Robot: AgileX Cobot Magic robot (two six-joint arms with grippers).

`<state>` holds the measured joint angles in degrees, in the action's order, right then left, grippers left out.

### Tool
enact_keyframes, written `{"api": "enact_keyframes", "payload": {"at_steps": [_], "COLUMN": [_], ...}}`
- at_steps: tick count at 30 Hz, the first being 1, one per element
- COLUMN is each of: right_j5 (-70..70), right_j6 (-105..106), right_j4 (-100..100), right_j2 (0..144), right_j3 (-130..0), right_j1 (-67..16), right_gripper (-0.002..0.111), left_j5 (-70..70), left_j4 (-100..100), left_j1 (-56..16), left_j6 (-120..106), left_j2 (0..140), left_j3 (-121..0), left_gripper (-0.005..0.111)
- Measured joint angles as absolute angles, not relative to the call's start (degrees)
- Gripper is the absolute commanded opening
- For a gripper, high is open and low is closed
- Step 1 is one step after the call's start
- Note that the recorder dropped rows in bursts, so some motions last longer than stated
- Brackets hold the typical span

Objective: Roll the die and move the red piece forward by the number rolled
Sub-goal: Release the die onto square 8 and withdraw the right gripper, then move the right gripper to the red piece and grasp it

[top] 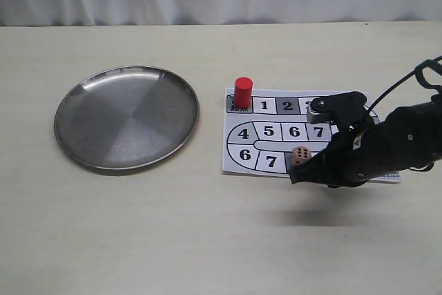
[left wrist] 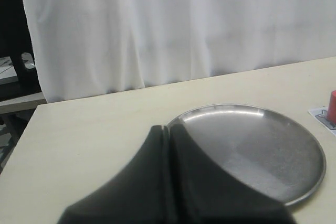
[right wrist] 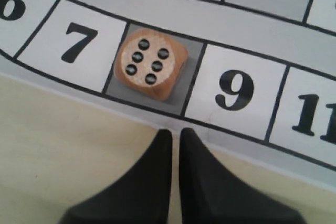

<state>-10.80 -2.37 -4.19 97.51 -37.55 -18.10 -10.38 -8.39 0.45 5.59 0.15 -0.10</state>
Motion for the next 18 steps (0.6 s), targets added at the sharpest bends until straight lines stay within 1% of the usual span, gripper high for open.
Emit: {"api": "enact_keyframes", "payload": {"at_steps": [5, 11, 13, 15, 18], "right_j5": [-17.09, -17.98, -18.10, -18.10, -18.10], "right_j6": [-2.37, -2.37, -1.71, -0.42, 1.29], "right_j4": [-4.19, -4.96, -5.01, -5.01, -4.85], "right_j2": [93.34, 88.70, 88.61, 89.39, 92.32], "right_j3": [-41.22, -47.81, -49.99, -52.62, -57.42], "right_j1": [-18.10, -18.38, -19.24, -21.13, -24.12], "right_gripper": [0.005, 0.005, 0.011, 0.019, 0.036], "left_j5": [-10.38, -10.38, -10.38, -10.38, -10.38], "left_j4": [-8.39, -8.39, -8.39, -8.39, -8.39], "left_j1": [0.45, 0.45, 0.45, 0.45, 0.45], "left_j6": [5.59, 5.59, 5.59, 5.59, 5.59], "left_j2": [0.15, 0.15, 0.15, 0.15, 0.15], "left_j3": [-0.10, -0.10, -0.10, -0.10, -0.10], "left_gripper": [0.000, 0.000, 0.000, 0.000, 0.000]}}
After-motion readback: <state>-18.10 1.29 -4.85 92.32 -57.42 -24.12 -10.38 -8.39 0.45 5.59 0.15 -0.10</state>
